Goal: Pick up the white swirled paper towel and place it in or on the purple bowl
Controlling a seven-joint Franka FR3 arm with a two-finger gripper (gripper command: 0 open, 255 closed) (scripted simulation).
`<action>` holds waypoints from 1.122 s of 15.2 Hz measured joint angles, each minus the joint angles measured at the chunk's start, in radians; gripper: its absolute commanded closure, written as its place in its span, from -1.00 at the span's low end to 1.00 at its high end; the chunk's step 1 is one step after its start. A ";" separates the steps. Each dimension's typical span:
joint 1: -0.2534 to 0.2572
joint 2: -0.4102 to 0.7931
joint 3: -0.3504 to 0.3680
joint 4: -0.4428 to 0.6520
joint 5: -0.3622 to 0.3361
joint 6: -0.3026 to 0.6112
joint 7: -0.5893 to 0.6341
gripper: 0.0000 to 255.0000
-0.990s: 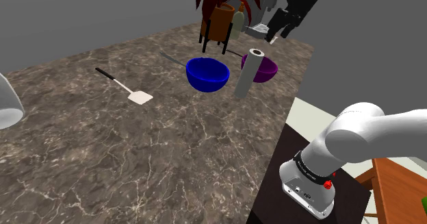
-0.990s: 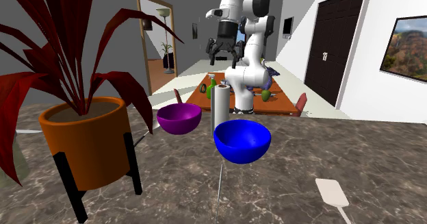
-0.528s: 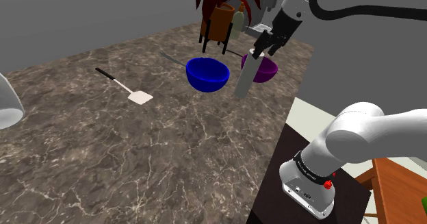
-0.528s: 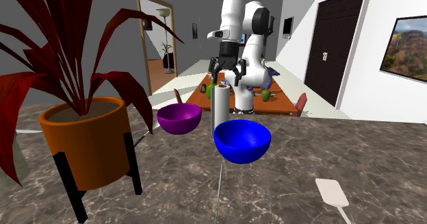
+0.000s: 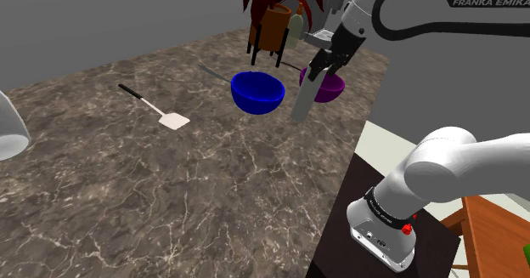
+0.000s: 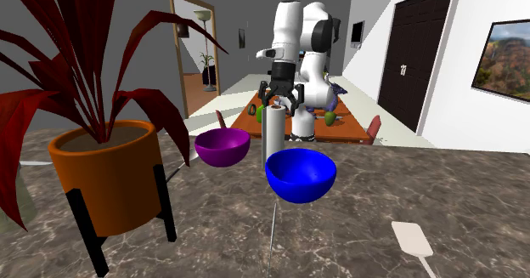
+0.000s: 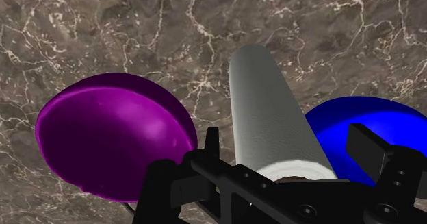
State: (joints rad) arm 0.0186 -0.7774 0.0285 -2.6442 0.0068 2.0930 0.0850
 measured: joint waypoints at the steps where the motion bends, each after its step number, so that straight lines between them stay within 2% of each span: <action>1: 0.000 0.000 0.000 -0.001 0.000 0.001 0.000 -1.00; 3: 0.000 0.000 0.000 -0.001 0.000 0.002 0.001 -1.00; 4: 0.000 0.000 0.000 -0.001 0.000 0.002 0.001 1.00; 14: 0.000 0.000 0.000 -0.001 0.000 0.002 0.001 1.00; 17: 0.000 -0.002 0.001 0.025 0.000 -0.027 0.001 1.00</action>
State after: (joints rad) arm 0.0190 -0.7794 0.0291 -2.6191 0.0071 2.0663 0.0859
